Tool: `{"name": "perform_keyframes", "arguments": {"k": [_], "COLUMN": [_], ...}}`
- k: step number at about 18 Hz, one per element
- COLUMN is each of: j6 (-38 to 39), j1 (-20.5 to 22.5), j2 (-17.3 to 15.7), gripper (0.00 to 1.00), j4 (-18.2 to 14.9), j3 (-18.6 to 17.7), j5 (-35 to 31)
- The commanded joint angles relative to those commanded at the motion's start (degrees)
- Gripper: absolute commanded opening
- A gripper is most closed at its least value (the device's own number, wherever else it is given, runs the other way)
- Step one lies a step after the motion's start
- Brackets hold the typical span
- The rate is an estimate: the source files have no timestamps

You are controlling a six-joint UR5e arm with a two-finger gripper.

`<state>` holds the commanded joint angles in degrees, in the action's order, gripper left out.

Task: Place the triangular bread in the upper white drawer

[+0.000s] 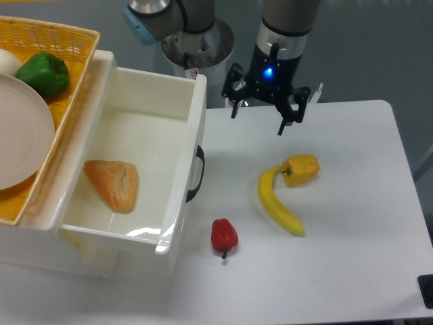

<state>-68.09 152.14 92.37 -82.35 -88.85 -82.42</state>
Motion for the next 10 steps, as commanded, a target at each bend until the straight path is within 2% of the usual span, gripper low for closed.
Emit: {"name": "perform_keyframes", "arguments": {"k": [4, 8, 10], "j6": [-9.9, -10.4, -10.4], "j1": [0.6, 1.4, 1.5], "j2": [0.0, 0.3, 1.7], "gripper": [1.0, 1.0, 1.0], "j4": [0.1, 0.4, 0.4], "j3": [-0.6, -0.9, -0.5], "j5": [-5.2, -5.6, -5.5]}}
